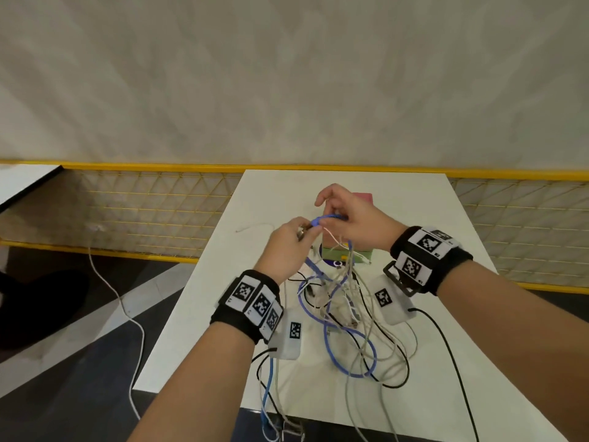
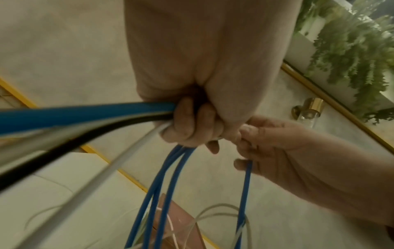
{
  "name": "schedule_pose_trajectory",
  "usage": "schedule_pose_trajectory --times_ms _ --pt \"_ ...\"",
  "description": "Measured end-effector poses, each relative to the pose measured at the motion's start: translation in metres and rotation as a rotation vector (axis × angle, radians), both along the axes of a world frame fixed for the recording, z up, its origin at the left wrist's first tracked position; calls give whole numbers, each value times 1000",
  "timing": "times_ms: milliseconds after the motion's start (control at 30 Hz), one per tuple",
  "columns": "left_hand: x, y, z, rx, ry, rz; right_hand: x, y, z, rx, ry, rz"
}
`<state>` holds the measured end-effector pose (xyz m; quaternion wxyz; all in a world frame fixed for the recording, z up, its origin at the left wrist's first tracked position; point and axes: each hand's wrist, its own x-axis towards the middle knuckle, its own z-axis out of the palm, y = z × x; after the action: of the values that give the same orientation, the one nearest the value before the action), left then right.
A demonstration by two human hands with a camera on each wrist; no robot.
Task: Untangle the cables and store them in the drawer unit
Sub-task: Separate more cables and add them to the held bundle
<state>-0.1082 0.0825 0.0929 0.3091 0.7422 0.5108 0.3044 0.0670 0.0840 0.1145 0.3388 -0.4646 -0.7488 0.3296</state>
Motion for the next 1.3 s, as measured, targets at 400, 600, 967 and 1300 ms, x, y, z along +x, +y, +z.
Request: schedule_pose_trajectory --times_ms 400,600,967,1300 --pt "-21 1 2 -55 -167 173 30 1 -25 -80 -371 -263" --pt "11 -6 16 25 -11 -15 -5 0 6 111 -355 -133" --pt "-21 16 23 -103 -250 218 24 7 -26 -66 -95 -425" --pt "-12 1 50 -699 -735 -270 3 -6 42 400 56 -169"
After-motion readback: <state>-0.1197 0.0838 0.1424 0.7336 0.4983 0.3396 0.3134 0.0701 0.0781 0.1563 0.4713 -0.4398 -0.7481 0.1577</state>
